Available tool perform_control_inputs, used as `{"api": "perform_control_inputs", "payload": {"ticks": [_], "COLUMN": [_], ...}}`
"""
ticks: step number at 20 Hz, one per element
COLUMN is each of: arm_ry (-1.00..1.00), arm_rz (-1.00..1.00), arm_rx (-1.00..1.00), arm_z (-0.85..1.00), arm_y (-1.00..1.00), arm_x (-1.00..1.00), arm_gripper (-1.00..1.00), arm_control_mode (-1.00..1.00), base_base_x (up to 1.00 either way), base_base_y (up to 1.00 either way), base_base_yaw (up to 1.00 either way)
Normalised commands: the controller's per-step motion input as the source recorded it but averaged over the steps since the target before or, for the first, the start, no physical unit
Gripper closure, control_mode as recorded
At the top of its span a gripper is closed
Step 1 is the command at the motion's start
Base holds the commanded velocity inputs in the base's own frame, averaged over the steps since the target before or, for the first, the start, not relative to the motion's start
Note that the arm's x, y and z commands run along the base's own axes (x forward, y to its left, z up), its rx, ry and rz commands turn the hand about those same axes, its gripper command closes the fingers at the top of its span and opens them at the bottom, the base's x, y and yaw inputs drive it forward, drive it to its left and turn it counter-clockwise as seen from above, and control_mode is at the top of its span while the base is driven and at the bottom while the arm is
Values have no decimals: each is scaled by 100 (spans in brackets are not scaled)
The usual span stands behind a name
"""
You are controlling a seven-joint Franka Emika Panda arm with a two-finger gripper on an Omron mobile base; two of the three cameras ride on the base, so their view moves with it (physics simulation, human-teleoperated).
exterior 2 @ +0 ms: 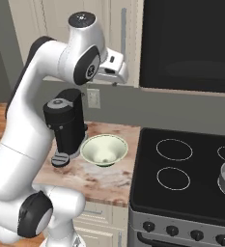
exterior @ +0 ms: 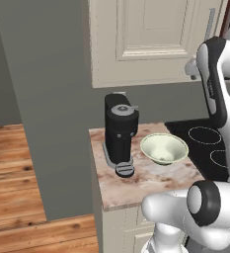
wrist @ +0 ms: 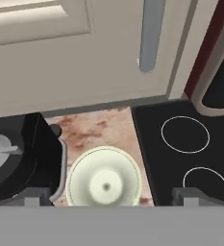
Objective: Open the cabinet and move the ladle to the pot. Then close the cabinet.
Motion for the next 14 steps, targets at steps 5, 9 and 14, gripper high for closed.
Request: {"api": "perform_control_inputs", "payload": {"ticks": [5,9,14], "arm_ry": [-25,-9,-5], "arm_rz": [-6,-6,-6], "arm_rx": [2,2,1], "arm_z": [19,25,29], "arm_y": [-9,0,-1], "arm_x": [13,22,31], "arm_gripper": [-100,-100,-100], "arm_control_mode": [-100,-100,-100], "base_base_x": [0,0,0], "base_base_y": [0,0,0], "base_base_yaw": [0,0,0]}}
